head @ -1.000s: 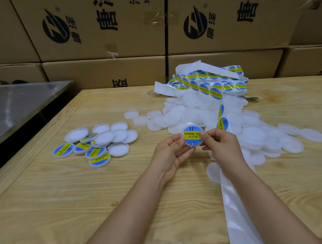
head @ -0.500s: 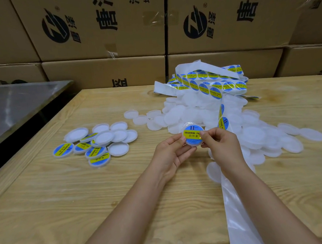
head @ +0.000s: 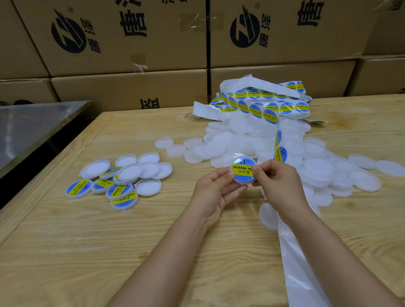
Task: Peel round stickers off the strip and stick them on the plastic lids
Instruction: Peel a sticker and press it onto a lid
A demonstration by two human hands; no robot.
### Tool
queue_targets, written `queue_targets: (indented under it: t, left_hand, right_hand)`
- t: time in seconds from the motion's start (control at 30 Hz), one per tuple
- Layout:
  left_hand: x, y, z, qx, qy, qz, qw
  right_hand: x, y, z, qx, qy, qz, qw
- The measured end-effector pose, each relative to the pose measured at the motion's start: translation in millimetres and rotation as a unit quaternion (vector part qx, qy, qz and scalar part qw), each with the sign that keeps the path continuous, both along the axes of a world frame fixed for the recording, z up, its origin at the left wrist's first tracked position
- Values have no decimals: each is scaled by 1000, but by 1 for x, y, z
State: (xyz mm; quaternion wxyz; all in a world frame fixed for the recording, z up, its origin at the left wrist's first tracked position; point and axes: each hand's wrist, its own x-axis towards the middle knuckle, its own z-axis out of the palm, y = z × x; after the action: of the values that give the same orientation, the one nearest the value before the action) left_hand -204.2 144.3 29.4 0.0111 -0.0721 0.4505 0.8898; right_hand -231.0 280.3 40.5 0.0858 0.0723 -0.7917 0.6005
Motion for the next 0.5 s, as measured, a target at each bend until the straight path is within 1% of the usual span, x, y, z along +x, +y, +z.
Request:
queue_targets:
  t: [0.13,0.23,0.37,0.5]
  left_hand:
    - [1,1,1,-17,5,8,1000]
    - [1,4,2,-31,10,19,999]
    - [3,9,4,-8,1,29,1000]
    - [3,11,5,13,-6,29,999]
  right_hand:
    - [0,0,0,47,18,-14,999]
    - [2,-1,-1,92,52,-33,994]
    - [6,-5,-1,132,108,-61,983]
    - [7,-8,0,148,130,-79,977]
